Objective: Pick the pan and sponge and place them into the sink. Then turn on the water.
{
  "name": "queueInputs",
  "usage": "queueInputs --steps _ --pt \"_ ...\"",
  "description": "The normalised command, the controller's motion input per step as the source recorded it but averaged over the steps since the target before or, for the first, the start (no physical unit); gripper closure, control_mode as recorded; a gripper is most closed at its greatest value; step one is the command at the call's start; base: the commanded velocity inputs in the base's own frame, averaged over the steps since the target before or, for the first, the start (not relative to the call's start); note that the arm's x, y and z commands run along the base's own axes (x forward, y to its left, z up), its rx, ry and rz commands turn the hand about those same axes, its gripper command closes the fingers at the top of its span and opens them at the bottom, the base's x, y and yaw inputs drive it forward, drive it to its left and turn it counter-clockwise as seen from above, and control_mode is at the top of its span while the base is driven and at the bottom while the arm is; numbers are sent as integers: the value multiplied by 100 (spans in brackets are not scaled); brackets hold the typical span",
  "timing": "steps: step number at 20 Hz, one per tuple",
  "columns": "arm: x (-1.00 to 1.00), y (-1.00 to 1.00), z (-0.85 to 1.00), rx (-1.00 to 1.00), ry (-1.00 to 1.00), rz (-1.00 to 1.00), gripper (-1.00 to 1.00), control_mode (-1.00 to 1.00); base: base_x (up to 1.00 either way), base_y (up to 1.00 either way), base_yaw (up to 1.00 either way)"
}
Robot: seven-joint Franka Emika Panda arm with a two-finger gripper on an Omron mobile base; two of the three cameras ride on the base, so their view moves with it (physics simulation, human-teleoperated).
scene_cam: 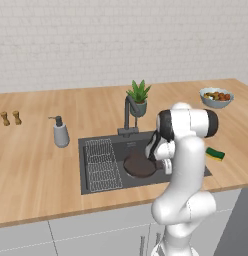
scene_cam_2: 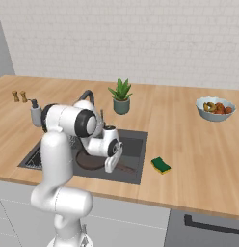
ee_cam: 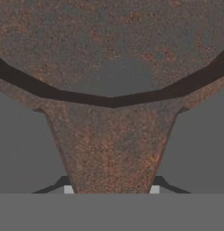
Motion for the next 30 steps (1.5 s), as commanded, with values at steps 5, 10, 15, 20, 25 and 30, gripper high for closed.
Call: queueInputs --steps 5,10,15,20,25,30 --pt "23 0 -49 0 0 5 100 -100 0 0 0" --pt "20 0 -47 0 0 4 100 -100 0 0 0" --pt "17 0 -35 0 0 4 100 -100 0 0 0" --pt "6 0 -12 0 0 2 -100 -100 0 0 0" --pt "0 0 0 0 0 0 -100 -100 0 0 0" --pt "-1 -2 54 3 0 -2 -100 -100 0 0 0"
